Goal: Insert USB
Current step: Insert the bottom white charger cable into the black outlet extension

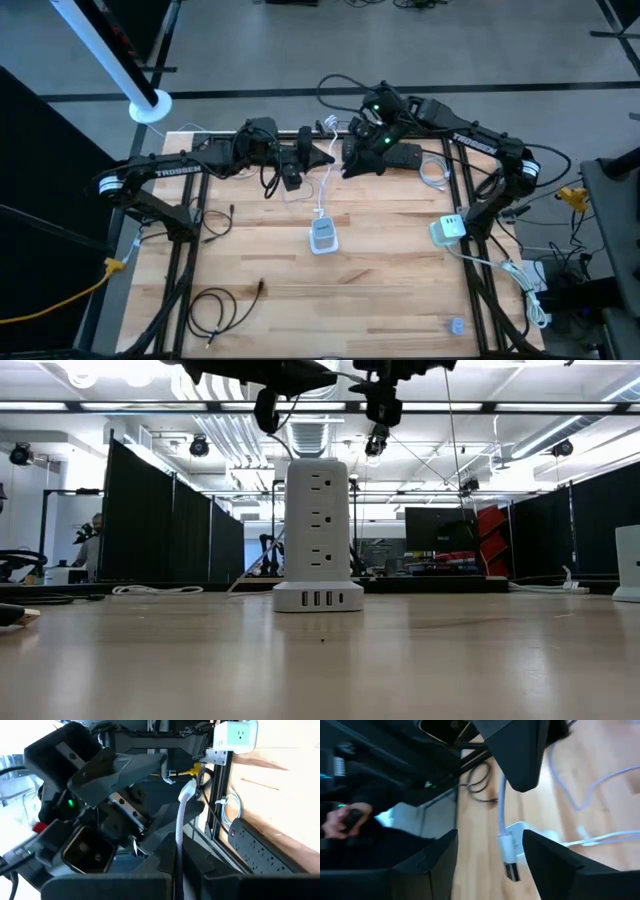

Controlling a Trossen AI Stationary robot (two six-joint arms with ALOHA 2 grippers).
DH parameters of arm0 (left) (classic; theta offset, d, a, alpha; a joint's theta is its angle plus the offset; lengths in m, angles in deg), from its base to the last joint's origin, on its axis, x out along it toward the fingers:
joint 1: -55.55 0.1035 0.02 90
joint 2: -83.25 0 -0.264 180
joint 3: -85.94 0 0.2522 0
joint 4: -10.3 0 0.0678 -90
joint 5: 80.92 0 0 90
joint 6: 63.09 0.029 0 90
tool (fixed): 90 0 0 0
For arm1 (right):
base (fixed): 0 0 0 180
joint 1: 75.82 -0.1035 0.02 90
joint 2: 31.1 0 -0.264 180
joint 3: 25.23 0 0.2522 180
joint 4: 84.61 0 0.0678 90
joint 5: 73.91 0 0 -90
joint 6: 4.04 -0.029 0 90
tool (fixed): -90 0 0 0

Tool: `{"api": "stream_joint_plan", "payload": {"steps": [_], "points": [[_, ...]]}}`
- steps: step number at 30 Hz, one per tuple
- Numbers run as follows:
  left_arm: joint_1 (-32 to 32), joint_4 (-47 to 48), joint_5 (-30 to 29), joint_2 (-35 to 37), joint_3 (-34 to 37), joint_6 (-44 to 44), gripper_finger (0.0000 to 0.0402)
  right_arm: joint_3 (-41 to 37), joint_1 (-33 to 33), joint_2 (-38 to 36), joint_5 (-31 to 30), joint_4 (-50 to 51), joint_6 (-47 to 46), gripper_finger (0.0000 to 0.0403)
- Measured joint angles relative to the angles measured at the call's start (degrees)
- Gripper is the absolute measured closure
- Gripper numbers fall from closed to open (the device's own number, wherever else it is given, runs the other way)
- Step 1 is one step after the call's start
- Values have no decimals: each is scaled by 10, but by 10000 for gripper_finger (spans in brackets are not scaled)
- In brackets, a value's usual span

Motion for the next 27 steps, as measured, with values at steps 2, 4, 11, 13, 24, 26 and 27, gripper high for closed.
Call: {"api": "stream_joint_plan", "payload": {"steps": [2,4,11,13,24,26,27], "points": [[-8,0,-17,0,0,28,402,0,1,2,10,-1,-6,199],[-17,1,-25,0,0,60,402,0,1,3,12,-2,-6,199],[-33,0,-25,0,0,76,402,0,-7,8,24,0,-16,216],[-32,-1,-25,0,0,75,402,0,-9,8,28,0,-16,227],[-32,-1,-25,-2,0,32,402,0,-25,22,40,15,-11,304],[-32,2,-27,-3,0,26,402,0,-27,25,40,15,-5,311],[-32,4,-27,-3,0,25,402,0,-27,26,40,14,-5,313]]}}
